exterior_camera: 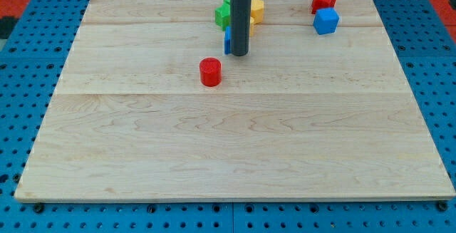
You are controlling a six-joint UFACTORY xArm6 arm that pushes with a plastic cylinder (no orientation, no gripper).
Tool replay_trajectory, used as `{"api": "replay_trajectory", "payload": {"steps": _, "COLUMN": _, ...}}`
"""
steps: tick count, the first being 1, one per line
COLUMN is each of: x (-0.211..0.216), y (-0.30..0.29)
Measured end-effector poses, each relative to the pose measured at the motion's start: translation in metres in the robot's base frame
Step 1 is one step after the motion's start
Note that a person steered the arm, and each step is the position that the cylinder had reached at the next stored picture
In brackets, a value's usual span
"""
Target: Add the red circle into the group of blocks
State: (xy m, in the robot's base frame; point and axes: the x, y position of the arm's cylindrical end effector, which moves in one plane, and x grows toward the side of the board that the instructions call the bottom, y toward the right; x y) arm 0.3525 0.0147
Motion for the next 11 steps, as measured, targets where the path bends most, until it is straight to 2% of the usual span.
{"api": "replay_trajectory", "payload": {"steps": 1, "x": -0.019, "y": -0.036}}
{"api": "replay_trajectory", "payload": {"steps": 2, "x": -0.045, "y": -0.025}}
{"api": "replay_trajectory", "payload": {"steps": 3, "x": 0.01, "y": -0.012}}
{"api": "replay_trajectory", "payload": {"steps": 4, "x": 0.095, "y": 0.001}}
{"api": "replay_trajectory", "payload": {"steps": 5, "x": 0.089, "y": -0.046}}
{"api": "replay_trajectory", "payload": {"steps": 6, "x": 0.031, "y": -0.051}}
{"api": "replay_trajectory", "payload": {"steps": 7, "x": 0.01, "y": -0.058}}
{"api": "replay_trajectory", "payload": {"steps": 8, "x": 0.016, "y": -0.101}}
{"api": "replay_trajectory", "payload": {"steps": 9, "x": -0.005, "y": -0.093}}
{"api": "replay_trajectory", "payload": {"steps": 10, "x": -0.022, "y": -0.033}}
{"api": "replay_trajectory", "payload": {"steps": 11, "x": -0.029, "y": -0.027}}
